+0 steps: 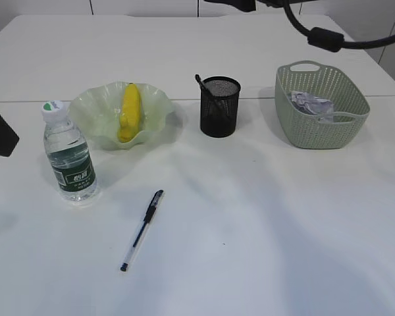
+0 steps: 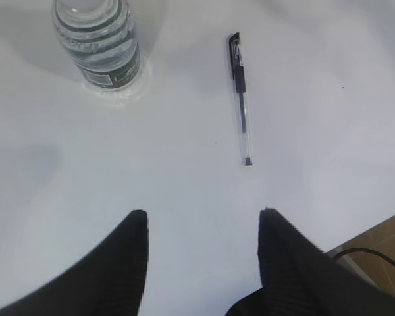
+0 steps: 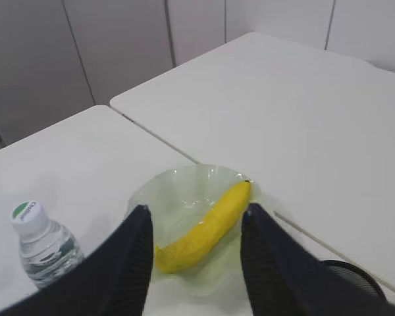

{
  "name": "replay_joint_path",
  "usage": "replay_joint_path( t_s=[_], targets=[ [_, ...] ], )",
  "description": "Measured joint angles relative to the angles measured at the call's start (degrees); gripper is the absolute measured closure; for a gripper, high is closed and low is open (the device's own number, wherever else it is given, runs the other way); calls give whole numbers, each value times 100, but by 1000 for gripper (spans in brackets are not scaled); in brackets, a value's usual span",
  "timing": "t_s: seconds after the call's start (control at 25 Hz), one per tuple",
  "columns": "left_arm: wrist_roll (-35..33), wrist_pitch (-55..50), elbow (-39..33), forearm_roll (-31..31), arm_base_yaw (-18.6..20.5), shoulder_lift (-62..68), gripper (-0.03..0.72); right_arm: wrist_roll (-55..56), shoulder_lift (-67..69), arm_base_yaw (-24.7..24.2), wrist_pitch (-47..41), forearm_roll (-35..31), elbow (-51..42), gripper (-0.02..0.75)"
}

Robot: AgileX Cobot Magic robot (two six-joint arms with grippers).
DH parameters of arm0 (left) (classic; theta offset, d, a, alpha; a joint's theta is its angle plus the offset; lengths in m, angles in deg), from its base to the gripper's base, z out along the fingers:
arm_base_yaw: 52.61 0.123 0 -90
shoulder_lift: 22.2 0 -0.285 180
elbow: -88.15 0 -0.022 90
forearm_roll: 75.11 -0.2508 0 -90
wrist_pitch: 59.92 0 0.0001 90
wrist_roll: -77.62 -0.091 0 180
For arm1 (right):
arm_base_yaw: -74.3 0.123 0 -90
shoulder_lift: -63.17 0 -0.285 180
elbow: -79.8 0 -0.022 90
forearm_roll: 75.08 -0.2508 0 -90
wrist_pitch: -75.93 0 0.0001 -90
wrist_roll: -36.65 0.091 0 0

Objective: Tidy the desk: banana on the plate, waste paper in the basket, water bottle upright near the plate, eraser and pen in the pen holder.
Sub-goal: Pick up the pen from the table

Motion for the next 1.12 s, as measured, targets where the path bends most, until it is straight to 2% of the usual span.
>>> replay_joint_path(
  t_s=[0.24, 0.4, 0.56, 0.72, 1.12],
  targets=[
    [0, 39, -65, 0, 0, 0, 307, 0, -586, 0, -1261, 0, -719, 403],
    [0, 161, -455, 11, 0, 0, 307, -100, -1183, 0, -2270, 0, -1311, 403],
    [0, 286, -728, 46, 0, 0, 307, -168, -1811, 0, -2921, -11, -1814, 403],
    [0, 665, -737, 99, 0, -13, 307, -187, -2420, 0, -3221, -33, -2275, 403],
    [0, 993, -737, 164, 0, -33, 307, 364, -3323, 0, -3136, -31, -3216, 403]
  ],
)
